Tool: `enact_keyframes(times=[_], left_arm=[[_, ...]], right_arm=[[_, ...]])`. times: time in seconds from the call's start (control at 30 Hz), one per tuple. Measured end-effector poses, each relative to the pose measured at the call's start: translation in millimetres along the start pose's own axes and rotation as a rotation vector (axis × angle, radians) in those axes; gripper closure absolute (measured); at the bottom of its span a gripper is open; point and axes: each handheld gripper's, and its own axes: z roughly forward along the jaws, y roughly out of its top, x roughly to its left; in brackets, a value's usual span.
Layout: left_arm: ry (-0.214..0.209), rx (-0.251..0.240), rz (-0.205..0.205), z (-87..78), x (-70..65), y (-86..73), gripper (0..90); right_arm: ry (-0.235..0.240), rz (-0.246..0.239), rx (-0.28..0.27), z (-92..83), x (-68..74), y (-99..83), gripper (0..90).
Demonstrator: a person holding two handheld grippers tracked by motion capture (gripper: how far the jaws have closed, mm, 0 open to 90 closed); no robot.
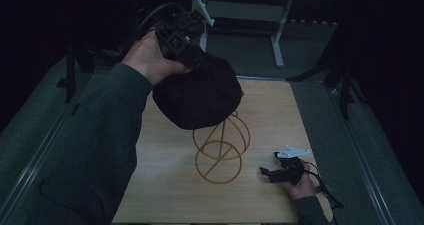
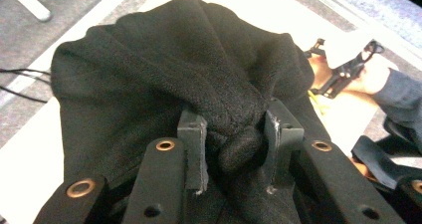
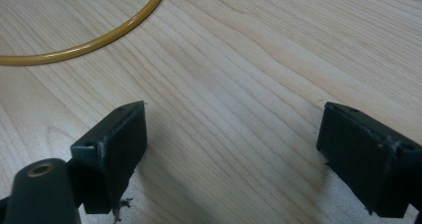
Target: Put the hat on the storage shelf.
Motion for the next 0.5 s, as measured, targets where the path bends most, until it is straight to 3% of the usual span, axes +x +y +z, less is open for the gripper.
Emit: enact_keyframes(times=[0.5], left_arm=[[-0.003,-0.053,0.015,-7.1,-5.2,11.5,67.2]], right_arm=[[0.001,-0.001,0.0,0.0,0.0,0.0,11.9]])
